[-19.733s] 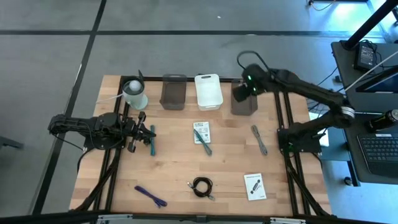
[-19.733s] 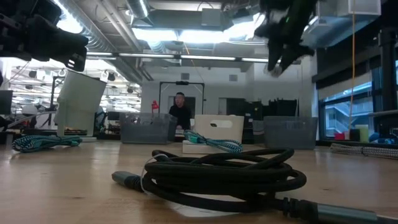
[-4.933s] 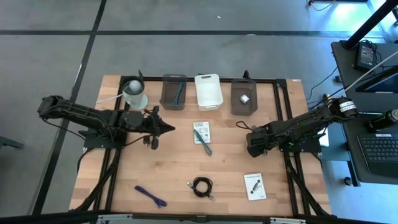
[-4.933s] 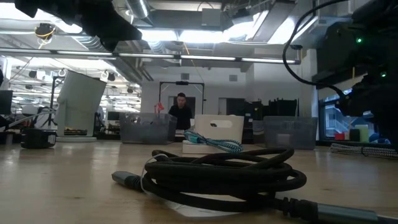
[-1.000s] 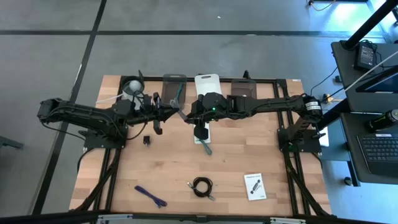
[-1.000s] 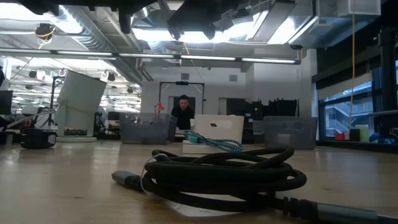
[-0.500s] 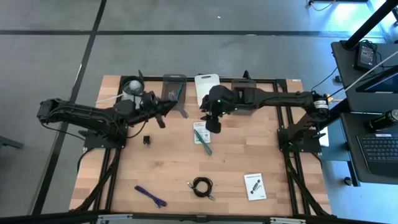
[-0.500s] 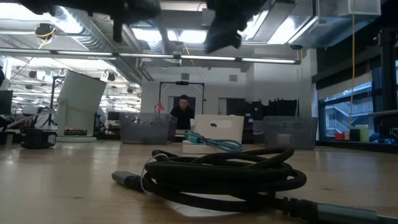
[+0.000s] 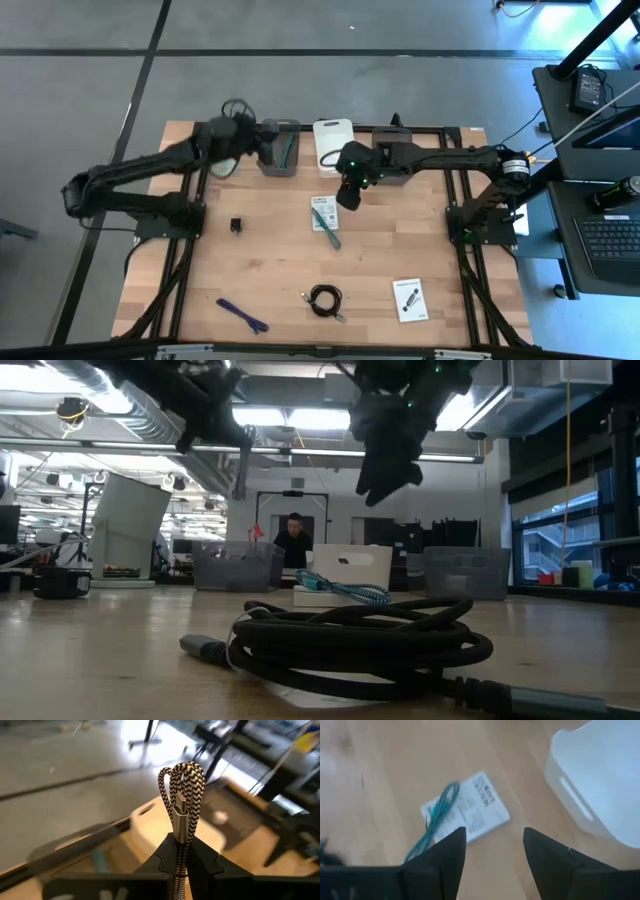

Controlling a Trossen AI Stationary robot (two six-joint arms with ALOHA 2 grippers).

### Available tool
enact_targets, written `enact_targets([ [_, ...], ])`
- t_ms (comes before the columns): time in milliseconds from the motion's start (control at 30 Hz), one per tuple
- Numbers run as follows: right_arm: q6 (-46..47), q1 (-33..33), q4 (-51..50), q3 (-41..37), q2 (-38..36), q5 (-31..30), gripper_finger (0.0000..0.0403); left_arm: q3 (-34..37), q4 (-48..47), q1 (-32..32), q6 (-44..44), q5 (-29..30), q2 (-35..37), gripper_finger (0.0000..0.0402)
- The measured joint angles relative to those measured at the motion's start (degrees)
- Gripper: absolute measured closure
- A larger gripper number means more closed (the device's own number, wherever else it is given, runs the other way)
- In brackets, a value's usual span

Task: Pick and place items into bin
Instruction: Put the gray charger cable into the left black bin

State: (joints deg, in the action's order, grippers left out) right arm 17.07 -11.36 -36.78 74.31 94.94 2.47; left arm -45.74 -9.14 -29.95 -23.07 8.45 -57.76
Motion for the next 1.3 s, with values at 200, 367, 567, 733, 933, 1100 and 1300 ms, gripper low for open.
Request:
enact_targets([
  [200,5.34,-0.91,2.69,-0.73,0.02,-0.63,0.0202,-8.01,-7.65,-10.25,3.95,-9.80,-10.33,0.0386],
  [367,8.37,-1.24,3.53,-0.73,0.02,-1.83,0.0202,-12.02,-7.98,-13.94,7.75,-14.78,-19.12,0.0386],
  [567,11.63,-1.24,3.28,-0.73,0.02,-1.98,0.0202,-16.93,-13.55,-16.19,8.86,-13.53,-28.63,0.0386],
  [733,13.06,-1.24,3.26,-0.73,0.02,-2.95,0.0202,-18.07,-16.85,-17.28,8.88,-13.07,-33.80,0.0386],
  [933,14.28,-1.24,3.22,-0.73,0.02,-3.92,0.0202,-18.08,-17.84,-17.52,7.40,-14.31,-36.26,0.0377],
  [1100,15.50,-1.22,3.22,-0.73,0.02,-4.97,0.0202,-18.10,-17.99,-17.50,7.39,-13.80,-36.28,0.0354],
  [1300,15.81,-1.22,3.24,-0.73,0.02,-5.02,0.0202,-18.10,-17.92,-17.60,7.39,-13.24,-36.28,0.0322],
])
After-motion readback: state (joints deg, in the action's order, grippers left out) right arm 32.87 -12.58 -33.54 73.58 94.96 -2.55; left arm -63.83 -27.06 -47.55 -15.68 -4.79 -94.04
